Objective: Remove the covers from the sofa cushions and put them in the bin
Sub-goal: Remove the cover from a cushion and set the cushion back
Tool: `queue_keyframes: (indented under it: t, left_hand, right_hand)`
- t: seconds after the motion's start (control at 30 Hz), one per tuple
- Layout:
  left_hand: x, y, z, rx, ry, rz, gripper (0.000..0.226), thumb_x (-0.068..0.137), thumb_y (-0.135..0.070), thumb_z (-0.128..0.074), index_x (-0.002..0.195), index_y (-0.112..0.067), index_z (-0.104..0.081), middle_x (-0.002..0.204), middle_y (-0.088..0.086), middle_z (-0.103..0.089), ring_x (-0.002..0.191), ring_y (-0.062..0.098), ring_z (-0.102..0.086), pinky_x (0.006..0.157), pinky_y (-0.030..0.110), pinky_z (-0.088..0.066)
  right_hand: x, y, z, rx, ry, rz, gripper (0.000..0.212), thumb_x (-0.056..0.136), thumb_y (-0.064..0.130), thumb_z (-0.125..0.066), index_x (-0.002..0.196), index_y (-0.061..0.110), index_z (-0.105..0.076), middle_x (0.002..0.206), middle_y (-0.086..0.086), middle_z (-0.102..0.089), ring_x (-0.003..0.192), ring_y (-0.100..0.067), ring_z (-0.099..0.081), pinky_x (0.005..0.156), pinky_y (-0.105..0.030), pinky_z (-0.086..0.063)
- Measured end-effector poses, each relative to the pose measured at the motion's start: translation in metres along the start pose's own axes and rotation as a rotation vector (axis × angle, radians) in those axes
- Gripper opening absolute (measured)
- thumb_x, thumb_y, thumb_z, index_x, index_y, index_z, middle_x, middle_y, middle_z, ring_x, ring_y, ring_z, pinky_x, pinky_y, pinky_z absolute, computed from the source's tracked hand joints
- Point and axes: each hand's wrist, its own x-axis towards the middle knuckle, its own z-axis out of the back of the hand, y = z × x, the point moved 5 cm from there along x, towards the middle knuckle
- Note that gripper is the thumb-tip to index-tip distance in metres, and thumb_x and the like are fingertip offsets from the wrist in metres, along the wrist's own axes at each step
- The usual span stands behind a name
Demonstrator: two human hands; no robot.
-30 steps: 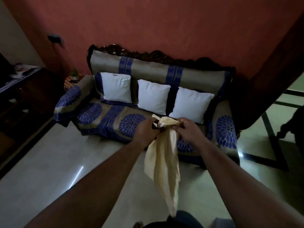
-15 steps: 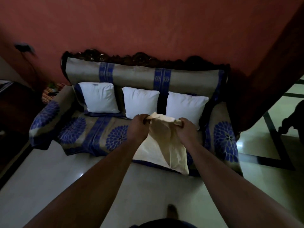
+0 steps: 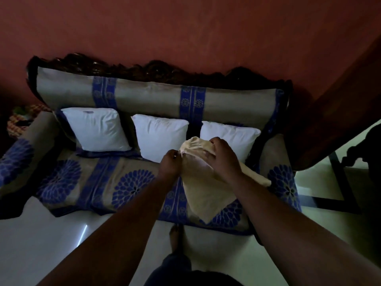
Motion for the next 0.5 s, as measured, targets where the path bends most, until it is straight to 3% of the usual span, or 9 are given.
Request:
queue_keyframes:
  t: [0.1, 0.2, 0.3, 0.4, 0.5]
  left_hand:
    - [0.056, -0.004, -0.009, 0.166, 0.068, -0.062, 0.030, 0.103, -0.038, -0.050, 0.104, -0.011, -0.062, 0.096, 0.006, -0.065, 0.088, 0.023, -0.062, 0.071, 0.030, -0.041]
    - [0.099, 0.002, -0.023, 0.395, 0.202, -0.143, 0.024, 0.095, -0.044, -0.062, 0.105, -0.023, -0.065, 0.096, 0.002, -0.070, 0.090, 0.023, -0.066, 0.071, 0.029, -0.043]
    - [0.131, 0.009, -0.033, 0.482, 0.253, -0.128, 0.030, 0.090, -0.056, -0.063, 0.106, -0.031, -0.068, 0.093, -0.005, -0.069, 0.085, 0.016, -0.066, 0.067, 0.027, -0.043]
    - [0.161, 0.020, -0.047, 0.463, 0.214, -0.079, 0.021, 0.096, -0.047, -0.058, 0.099, -0.030, -0.069, 0.090, -0.005, -0.068, 0.082, 0.015, -0.064, 0.062, 0.025, -0.037]
    - [0.190, 0.037, -0.064, 0.441, 0.165, 0.009, 0.025, 0.099, -0.051, -0.051, 0.086, -0.032, -0.060, 0.082, -0.005, -0.064, 0.077, 0.018, -0.062, 0.064, 0.029, -0.043]
  right_hand:
    - [0.053, -0.026, -0.015, -0.118, -0.010, -0.082, 0.023, 0.098, 0.040, -0.058, 0.098, 0.018, -0.056, 0.092, -0.006, -0.066, 0.086, -0.028, -0.063, 0.064, -0.032, -0.036]
    - [0.088, -0.054, -0.030, -0.138, 0.045, -0.173, 0.021, 0.099, 0.036, -0.056, 0.089, 0.017, -0.056, 0.086, -0.007, -0.067, 0.084, -0.033, -0.063, 0.063, -0.038, -0.043]
    - [0.117, -0.079, -0.048, -0.131, 0.142, -0.227, 0.019, 0.098, 0.035, -0.057, 0.100, 0.016, -0.060, 0.096, -0.008, -0.069, 0.093, -0.033, -0.064, 0.072, -0.040, -0.049]
    - [0.145, -0.105, -0.071, -0.120, 0.262, -0.242, 0.028, 0.096, 0.043, -0.059, 0.111, 0.020, -0.060, 0.108, -0.005, -0.067, 0.101, -0.029, -0.063, 0.079, -0.038, -0.049]
    - [0.183, -0.140, -0.097, -0.135, 0.321, -0.236, 0.054, 0.092, 0.052, -0.064, 0.135, 0.022, -0.051, 0.134, -0.006, -0.055, 0.123, -0.028, -0.053, 0.095, -0.041, -0.047]
